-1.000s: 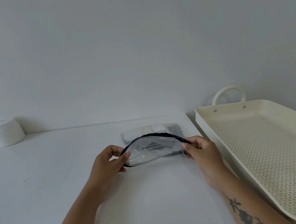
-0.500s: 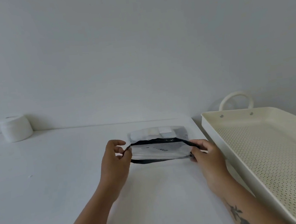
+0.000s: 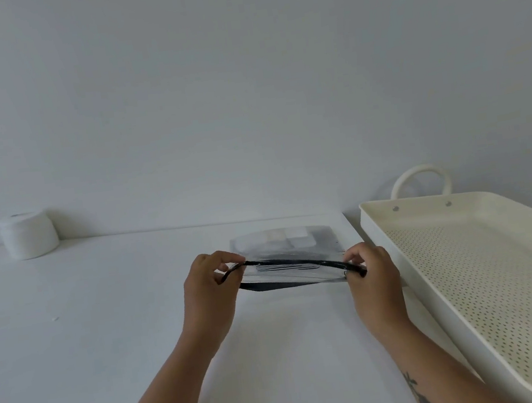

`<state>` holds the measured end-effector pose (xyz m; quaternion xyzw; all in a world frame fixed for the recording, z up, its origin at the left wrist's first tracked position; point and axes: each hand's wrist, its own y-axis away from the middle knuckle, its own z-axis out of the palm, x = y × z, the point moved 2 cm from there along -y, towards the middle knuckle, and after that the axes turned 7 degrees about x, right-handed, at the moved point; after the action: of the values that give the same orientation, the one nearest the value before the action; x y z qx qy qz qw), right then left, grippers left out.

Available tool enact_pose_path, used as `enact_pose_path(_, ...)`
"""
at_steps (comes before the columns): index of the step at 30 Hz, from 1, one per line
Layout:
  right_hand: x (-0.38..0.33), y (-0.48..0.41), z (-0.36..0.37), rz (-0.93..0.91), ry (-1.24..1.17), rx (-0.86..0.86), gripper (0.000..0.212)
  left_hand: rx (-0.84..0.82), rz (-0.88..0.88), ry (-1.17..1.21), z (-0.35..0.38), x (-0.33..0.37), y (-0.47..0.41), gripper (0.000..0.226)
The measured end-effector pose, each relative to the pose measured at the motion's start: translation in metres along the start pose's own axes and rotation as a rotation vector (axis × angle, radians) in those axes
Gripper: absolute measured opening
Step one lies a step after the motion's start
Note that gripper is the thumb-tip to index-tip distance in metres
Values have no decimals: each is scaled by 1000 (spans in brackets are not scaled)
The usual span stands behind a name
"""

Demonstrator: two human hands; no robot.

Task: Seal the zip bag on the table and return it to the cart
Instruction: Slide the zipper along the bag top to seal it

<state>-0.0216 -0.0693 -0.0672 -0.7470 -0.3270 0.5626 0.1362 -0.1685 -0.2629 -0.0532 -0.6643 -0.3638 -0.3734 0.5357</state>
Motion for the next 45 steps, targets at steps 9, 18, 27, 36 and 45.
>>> enact_pose_path(9, 11, -4, -2, 336, -390, -198, 18, -133, 187, -488, -2, -3, 7, 43)
enact_pose_path(18, 0, 1, -3, 314, -452, -366, 8, -131, 541, -802, 7, 16, 17, 65)
enact_pose_path(27, -11, 5, -1, 176, -372, -424, 23, -202, 622, -675, 18, 19, 24, 40)
enact_pose_path(36, -2, 3, -2, 106, -224, -569, 35, -149, 398, -329, 7, 17, 15, 11)
enact_pose_path(45, -6, 3, 7, -247, -23, -258, 24, -218, 243, -148, 3, 18, 13, 13)
